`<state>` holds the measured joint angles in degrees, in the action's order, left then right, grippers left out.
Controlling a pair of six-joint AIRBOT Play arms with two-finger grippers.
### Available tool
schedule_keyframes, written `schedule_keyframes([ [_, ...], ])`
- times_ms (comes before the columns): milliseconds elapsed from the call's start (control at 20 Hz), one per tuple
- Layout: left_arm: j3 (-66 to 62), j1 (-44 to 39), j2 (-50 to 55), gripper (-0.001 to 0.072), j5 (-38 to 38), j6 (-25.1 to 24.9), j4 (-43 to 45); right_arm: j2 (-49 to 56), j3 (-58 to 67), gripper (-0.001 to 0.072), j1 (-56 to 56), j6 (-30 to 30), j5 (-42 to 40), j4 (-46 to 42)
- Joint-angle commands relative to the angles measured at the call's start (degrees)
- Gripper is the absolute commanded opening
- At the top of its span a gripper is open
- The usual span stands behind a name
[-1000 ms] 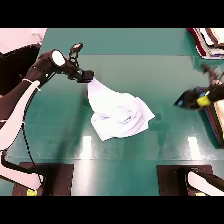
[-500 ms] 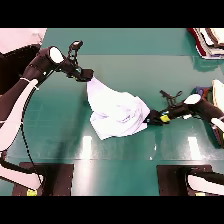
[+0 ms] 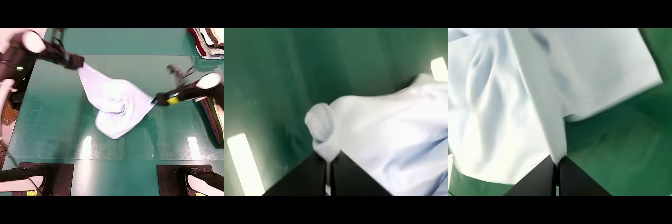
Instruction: Fold the shirts.
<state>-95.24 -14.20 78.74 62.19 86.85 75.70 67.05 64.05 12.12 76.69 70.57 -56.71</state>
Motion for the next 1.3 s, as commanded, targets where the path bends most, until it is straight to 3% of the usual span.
schedule_keyframes([
  [0, -4.79, 0.04, -12.22, 0.0022, 0.22, 0.13, 1.46, -9.94, 13.97, 0.0018, -6.47, 1.31, 6.91, -3.34],
  [350, -12.17, 0.04, -31.76, 0.0021, 0.9, 0.17, -0.04, -21.16, 32.39, 0.0017, -12.44, 2.01, 10.93, -3.45],
  [700, -20.5, 0.07, -33.77, 0.0021, 1.6, 0.09, 0.81, -16.24, 53.18, 0.0016, -21.27, 2.84, 18.71, -3.19],
  [900, -16.35, 0.07, -28.22, 0.0022, 5.09, -0.31, 6.49, -7.02, 58.1, 0.0016, -19.52, 6.03, 19.78, -2.82],
  [1100, -6.1, 0.07, -16.37, 0.0022, 10.27, 1.31, 7.34, 4.24, 46.4, 0.0016, -9.66, 5.95, 19.41, -6.05],
  [1250, 3.78, 0.07, -5.64, 0.0023, 8.39, 1.27, 6.8, 15.82, 40.06, 0.0016, -3.15, 5.09, 15.8, -13.79],
])
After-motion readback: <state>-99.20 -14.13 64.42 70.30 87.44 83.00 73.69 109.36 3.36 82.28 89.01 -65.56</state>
